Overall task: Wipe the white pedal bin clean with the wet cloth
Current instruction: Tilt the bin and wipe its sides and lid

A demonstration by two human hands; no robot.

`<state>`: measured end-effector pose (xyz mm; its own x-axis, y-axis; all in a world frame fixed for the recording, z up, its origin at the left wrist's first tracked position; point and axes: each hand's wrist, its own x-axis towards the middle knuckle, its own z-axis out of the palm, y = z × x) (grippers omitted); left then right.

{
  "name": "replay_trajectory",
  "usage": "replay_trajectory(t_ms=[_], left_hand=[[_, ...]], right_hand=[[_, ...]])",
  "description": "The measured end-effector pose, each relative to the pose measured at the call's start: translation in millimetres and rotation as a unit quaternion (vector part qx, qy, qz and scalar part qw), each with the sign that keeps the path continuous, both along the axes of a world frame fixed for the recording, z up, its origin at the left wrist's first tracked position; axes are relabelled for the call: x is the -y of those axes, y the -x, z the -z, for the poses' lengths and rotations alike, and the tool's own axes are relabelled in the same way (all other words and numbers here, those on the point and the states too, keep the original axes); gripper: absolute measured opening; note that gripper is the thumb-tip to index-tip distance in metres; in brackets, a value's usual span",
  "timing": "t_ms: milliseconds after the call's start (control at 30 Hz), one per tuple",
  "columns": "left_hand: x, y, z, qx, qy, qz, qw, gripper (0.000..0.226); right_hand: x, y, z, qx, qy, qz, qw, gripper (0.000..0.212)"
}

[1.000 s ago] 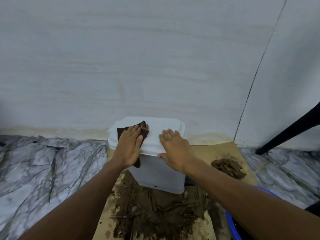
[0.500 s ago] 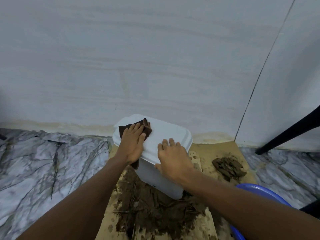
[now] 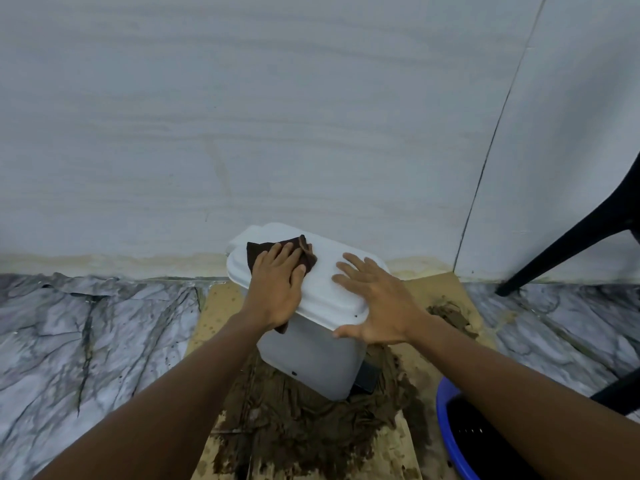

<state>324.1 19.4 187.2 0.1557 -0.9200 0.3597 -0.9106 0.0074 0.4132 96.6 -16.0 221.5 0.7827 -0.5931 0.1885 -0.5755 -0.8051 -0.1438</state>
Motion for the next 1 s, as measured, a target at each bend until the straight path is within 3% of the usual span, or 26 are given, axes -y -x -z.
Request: replay_trajectory(t_ms=[133,433,567,833,1000], left_hand=[[-1,10,-1,-0.013,0.014,-0.003,1.0,0.06],[-13,25,3,-0.04,0.085,0.028,0.995,0.05],[-6,32,-7,-0.048,0.05,0.095,0.993,0.052],[15,52,-9,-0.151,-0.013,0.086,0.985,0.045],[17,49,-10,-0.166,-0.013,0.086,0.982,0.044]], right_hand=[[28,13,3,-0.035,-0.059,-0.008,0.998,0.124],[-12,30,13,-0.026,-0.006,0.037,0.999,0.123],[-41,35,12,-0.04,0.029,0.093,0.994,0.126],[-10,37,6,-0.044,0.033,0.108,0.993,0.122],[12,41,17,0.052,-0.024,0.049,0.997,0.118]])
